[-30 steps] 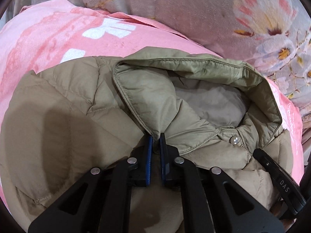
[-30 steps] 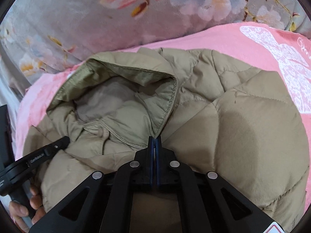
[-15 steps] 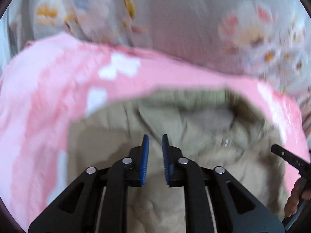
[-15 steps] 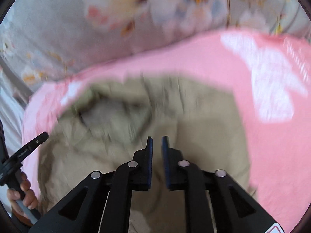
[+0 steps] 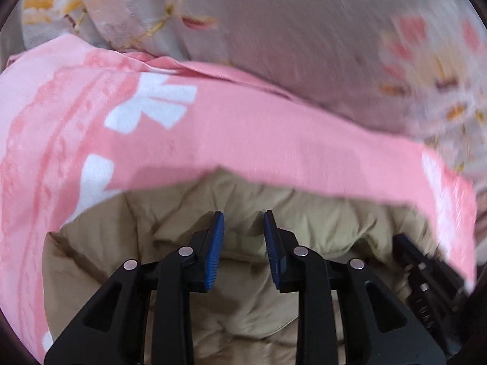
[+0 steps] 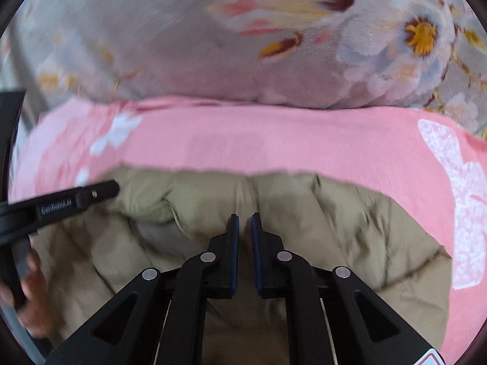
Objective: Fold large clothes
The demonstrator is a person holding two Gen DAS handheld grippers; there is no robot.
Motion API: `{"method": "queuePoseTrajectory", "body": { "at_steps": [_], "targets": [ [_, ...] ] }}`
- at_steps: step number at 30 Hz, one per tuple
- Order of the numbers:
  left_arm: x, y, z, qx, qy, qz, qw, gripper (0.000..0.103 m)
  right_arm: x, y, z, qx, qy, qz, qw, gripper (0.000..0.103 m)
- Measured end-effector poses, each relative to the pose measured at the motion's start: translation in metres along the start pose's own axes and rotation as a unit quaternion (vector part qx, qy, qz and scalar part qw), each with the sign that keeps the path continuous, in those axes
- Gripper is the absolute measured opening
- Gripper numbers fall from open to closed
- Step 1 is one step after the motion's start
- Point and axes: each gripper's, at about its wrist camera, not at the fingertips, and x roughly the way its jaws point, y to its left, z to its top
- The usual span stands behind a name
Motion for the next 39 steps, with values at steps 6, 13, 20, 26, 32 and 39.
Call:
{"method": "queuePoseTrajectory", "body": {
  "at_steps": [6, 13, 20, 26, 32, 39],
  "targets": [
    [0.006, 0.006, -0.031, 0.023, -0.005, 0.002, 0.9997, 0.025, 0.009, -0.022, -0.020, 0.026, 0.020, -0.006, 0.999, 0.000],
    [0.013, 0.000, -0.040, 0.037, -0.031, 0.024, 0.9985, 0.025, 0.022, -0.013, -0.026, 0.015, 0.019, -0.029, 0.999, 0.000],
    [0.016, -0.008, -0.043, 0.055, -0.048, 0.049, 0.9962, 0.025, 0.023, -0.014, -0.025, 0.023, 0.015, -0.022, 0.999, 0.000],
    [0.018, -0.010, -0.042, 0.061, -0.051, 0.061, 0.9950, 0.025, 0.023, -0.016, -0.024, 0.026, 0.014, -0.019, 0.999, 0.000],
    [0.020, -0.013, -0.042, 0.067, -0.051, 0.072, 0.9939, 0.025, 0.023, -0.014, -0.025, 0.024, 0.013, -0.024, 0.999, 0.000],
    [0.021, -0.015, -0.043, 0.071, -0.052, 0.081, 0.9928, 0.025, 0.024, -0.013, -0.024, 0.024, 0.013, -0.023, 0.999, 0.000]
  ]
}}
